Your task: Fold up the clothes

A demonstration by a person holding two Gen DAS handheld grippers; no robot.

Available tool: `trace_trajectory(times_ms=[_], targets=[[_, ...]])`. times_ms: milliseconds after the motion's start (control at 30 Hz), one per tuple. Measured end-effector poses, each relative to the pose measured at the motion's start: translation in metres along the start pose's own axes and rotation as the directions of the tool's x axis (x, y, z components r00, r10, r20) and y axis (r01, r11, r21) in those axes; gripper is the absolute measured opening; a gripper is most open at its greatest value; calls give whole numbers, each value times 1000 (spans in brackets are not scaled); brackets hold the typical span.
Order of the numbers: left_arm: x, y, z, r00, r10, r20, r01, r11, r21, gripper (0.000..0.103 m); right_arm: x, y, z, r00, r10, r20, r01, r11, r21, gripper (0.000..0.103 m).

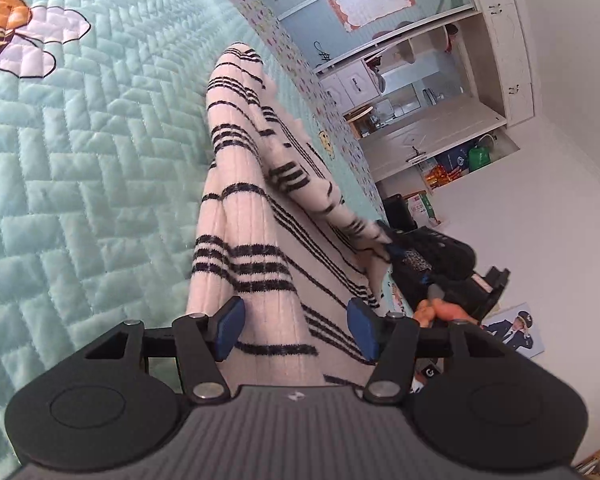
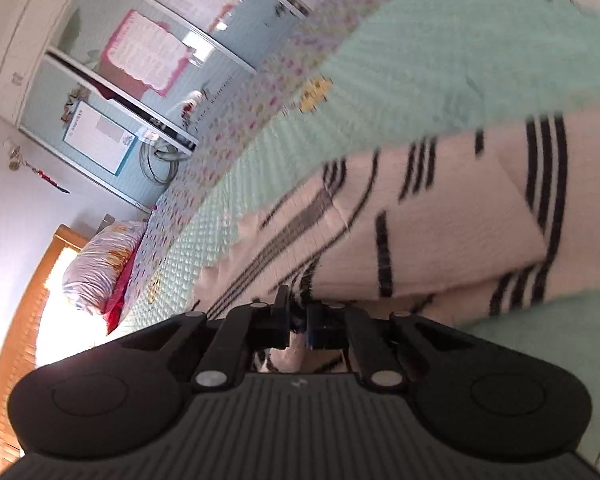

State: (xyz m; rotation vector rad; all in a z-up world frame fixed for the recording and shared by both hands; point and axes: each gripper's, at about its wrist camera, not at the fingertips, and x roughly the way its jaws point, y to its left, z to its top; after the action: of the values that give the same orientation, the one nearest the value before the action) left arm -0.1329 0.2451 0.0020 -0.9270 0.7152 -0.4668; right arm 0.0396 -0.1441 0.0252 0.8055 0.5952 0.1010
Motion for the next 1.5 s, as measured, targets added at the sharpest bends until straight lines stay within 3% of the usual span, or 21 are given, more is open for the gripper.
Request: trace_trajectory(times_ms=[67,167,333,467,567,667,700,767,833,933,1033,1100,1167,1233,1500], targets=[[0,3,0,1000,-2,-10,2,1000,-1,59,-10,11,11,996,-14,83,21,996,-92,6],[-1,6,0,1000,-6,-25,6,1000,-3,59,4,18,19,983,-136,127,166,950,-266,6],[-2,14,1,999,-17,-41,16,1000,-21,59,15,0,15,972,-222,84,236,936,-262,6],[-4,20,4,999,-32,-31,30,998,-61,59,7,-1,4,956,-270,119,292,920,-261,6],[-5,21,5,999,-31,-26,29,997,-68,59,-10,2,-6,953,-251,170,292,912,-289,6],[-7,20,4,999,-28,-26,26,998,-64,59,0,0,-17,956,-280,89,294,892,-343,7],[-7,20,3,999,-27,-26,26,998,-63,59,2,-5,-16,959,-278,58,282,903,-325,8],[-9,21,4,999,-30,-23,29,997,-71,59,6,-15,-15,964,-265,-3,254,927,-277,14],[-11,22,4,999,-35,-18,34,996,-83,59,-5,-21,-15,976,-216,-6,209,952,-225,27],[-16,24,7,999,-40,-3,39,993,-112,59,-30,-20,-20,980,-199,-1,196,962,-192,37],[-29,26,12,999,-19,37,23,992,-123,60,-57,-14,-41,994,-56,-96,38,982,-183,39],[-39,28,16,998,6,65,3,991,-131,61,-68,-7,-66,967,82,-243,-117,984,-136,46],[-53,30,19,995,25,92,-11,990,-142,61,-74,-4,-94,911,171,-374,-203,978,-45,48],[-66,29,20,993,43,105,-29,990,-137,62,-83,-3,-119,874,205,-441,-225,974,6,48],[-106,23,4,992,86,89,-76,991,-112,64,-134,-13,-180,774,259,-577,-273,960,64,59]])
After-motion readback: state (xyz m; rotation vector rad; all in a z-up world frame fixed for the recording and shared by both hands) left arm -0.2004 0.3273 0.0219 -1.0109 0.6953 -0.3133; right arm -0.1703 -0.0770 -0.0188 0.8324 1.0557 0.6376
